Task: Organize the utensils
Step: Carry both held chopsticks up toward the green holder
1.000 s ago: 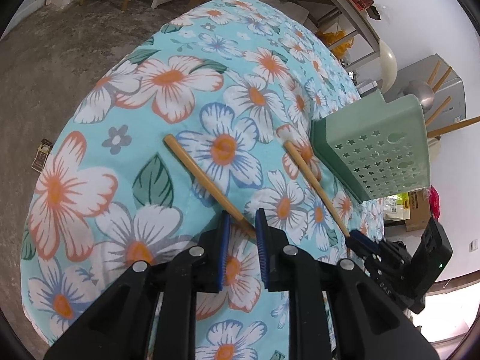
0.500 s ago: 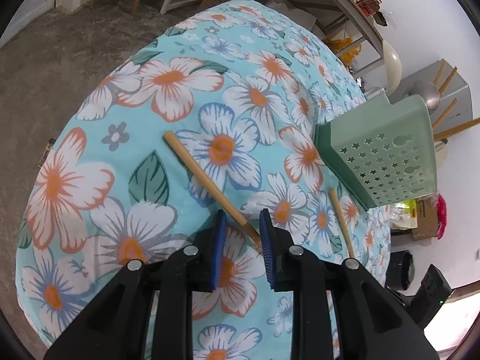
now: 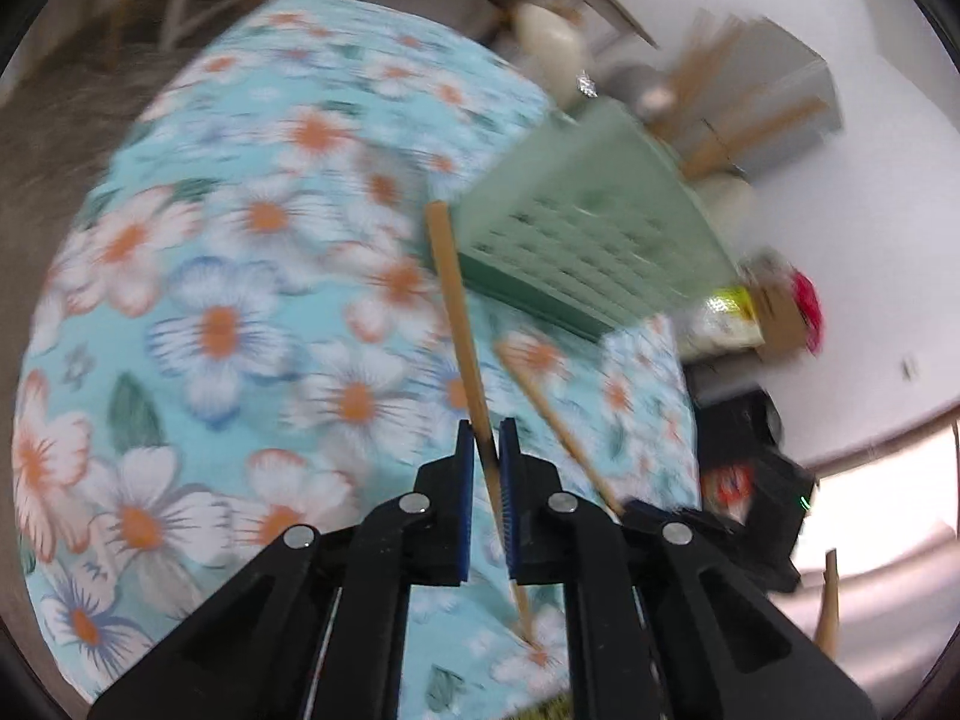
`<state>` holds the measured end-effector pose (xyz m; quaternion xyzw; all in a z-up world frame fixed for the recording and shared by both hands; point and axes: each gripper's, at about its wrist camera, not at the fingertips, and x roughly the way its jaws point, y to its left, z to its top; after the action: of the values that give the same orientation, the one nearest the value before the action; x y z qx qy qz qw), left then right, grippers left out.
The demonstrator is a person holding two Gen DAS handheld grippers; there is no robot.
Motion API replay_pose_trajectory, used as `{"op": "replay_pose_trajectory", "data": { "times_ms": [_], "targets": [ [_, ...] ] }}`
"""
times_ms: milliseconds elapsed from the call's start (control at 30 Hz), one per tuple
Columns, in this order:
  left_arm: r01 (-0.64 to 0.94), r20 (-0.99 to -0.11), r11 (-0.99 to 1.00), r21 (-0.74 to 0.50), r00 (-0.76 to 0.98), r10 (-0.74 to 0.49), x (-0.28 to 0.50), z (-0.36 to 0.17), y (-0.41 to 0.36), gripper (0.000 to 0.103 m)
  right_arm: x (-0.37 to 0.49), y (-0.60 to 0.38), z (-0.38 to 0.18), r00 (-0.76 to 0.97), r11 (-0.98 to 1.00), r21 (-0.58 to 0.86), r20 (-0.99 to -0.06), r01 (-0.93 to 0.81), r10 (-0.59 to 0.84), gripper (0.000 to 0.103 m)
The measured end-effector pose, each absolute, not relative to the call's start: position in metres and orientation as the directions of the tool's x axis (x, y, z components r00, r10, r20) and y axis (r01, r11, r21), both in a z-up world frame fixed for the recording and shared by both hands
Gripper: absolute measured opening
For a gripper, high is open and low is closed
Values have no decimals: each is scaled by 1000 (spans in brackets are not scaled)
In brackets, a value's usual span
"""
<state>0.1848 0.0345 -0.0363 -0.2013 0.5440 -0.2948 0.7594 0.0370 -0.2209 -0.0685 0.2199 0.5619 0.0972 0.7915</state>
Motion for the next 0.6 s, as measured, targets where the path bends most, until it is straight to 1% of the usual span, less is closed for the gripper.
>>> {"op": "replay_pose_trajectory", "data": {
  "times_ms": [133,233,467,600],
  "targets": [
    [315,-767,773,-551,174,-617,185,-35,13,9,33,-221,-70,346,866,487,-836,111,426,8],
    [358,-821,813,-460,178,-543,184,-37,-2,10,27,-221,-71,341,846,517,-825,130,451,7],
    [355,-843,831,-427,177,-508,192,-50,-12,11,16,-220,-72,343,815,555,-807,167,480,8],
    [321,-853,848,-423,175,-492,198,-66,-18,12,15,-223,-70,344,806,563,-804,179,485,13]
  ]
}}
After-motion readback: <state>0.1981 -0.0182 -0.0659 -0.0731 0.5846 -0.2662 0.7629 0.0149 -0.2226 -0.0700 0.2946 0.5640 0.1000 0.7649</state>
